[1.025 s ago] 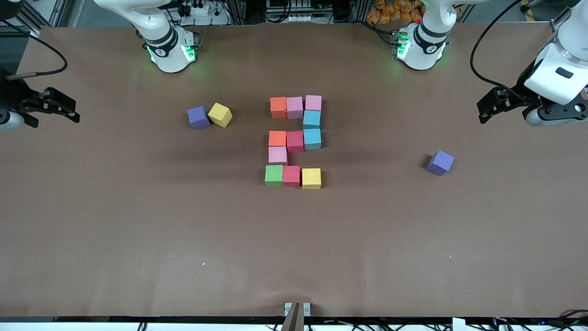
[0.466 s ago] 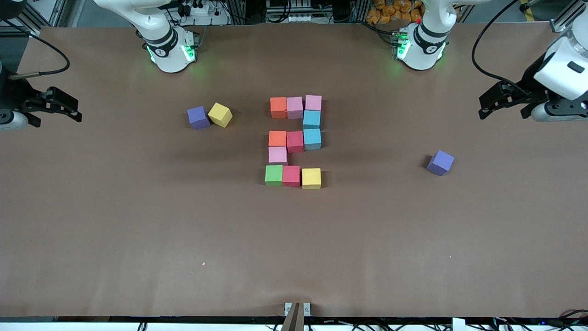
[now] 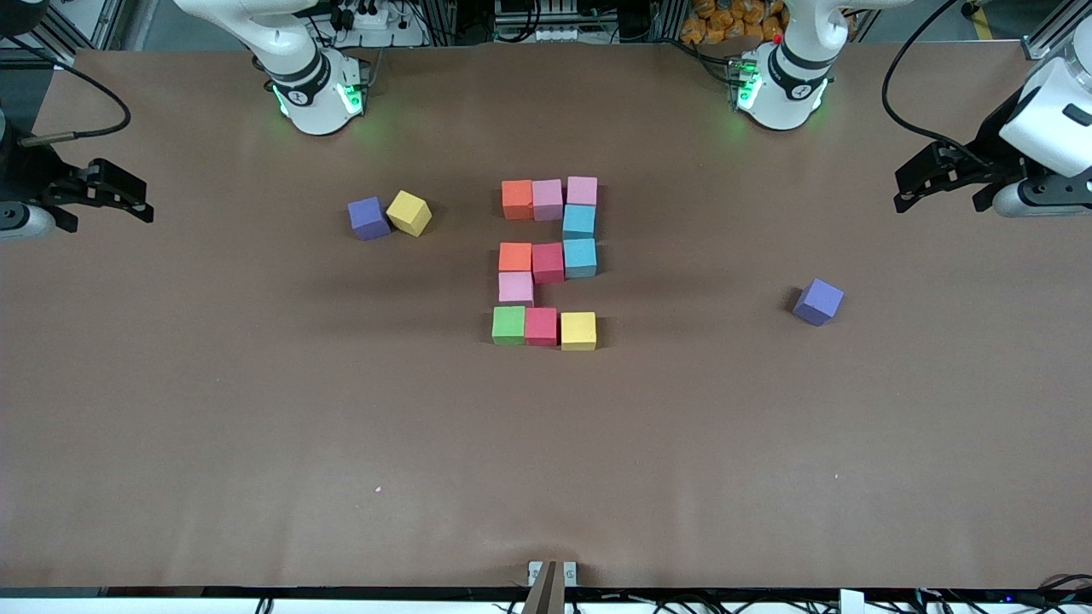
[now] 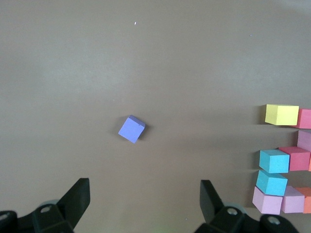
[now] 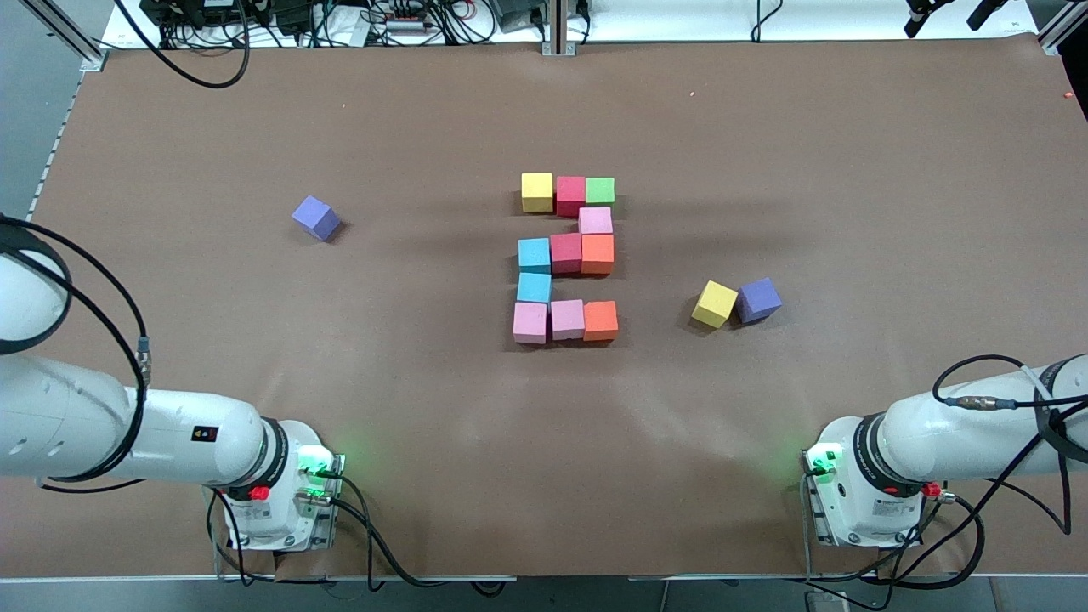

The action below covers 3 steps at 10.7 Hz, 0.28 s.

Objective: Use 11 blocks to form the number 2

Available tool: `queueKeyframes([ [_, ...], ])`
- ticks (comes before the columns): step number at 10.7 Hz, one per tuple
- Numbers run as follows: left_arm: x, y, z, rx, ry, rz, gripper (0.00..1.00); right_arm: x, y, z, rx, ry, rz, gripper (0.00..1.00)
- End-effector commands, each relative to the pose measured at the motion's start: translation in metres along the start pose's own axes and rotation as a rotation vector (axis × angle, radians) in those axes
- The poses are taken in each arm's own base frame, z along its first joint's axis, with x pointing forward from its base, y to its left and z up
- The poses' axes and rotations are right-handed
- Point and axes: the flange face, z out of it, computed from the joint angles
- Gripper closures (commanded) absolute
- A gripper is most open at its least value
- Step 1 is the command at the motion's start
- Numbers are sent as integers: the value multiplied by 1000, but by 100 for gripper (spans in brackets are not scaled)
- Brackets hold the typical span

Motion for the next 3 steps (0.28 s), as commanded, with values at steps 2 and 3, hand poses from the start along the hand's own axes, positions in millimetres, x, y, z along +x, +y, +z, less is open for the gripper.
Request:
queueKeyframes([
  [2,-5,-1,-6,13,-5,16,0,-4,1,-5,6,-1,-4,0],
  [3,-5,-1,-6,13,-7,17,0,-4,1,-5,6,-1,-4,0],
])
